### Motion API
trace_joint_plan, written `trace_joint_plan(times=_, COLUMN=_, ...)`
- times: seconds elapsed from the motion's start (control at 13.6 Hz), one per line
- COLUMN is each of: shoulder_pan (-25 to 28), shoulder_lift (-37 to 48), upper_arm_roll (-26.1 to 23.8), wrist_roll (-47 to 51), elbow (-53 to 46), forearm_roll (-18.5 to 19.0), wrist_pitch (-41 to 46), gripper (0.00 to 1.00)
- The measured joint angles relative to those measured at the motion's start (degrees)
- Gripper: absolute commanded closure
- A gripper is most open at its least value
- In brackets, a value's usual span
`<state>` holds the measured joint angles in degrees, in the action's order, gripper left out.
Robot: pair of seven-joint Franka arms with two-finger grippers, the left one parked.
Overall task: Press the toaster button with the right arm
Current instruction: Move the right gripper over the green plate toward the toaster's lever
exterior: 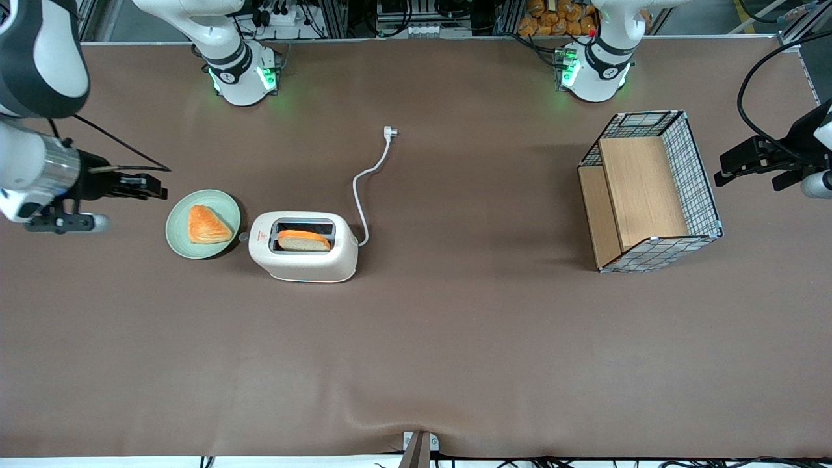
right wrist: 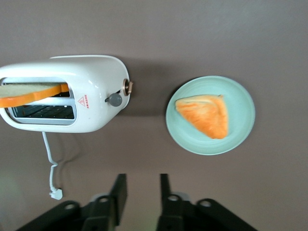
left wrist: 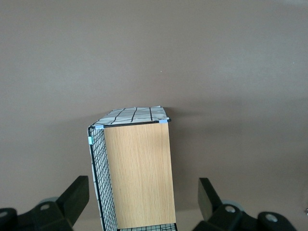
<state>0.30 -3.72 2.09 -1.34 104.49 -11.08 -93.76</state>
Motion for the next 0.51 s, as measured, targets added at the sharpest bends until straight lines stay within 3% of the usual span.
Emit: trace_joint_plan(times=0.51, shoulder_pan=-0.05, shoulder_lift=-0.01, upper_arm_roll=0.02, wrist_roll=-1.88, elbow=13.85, forearm_roll=-9.09, wrist_pitch=-13.99, gripper=1.0)
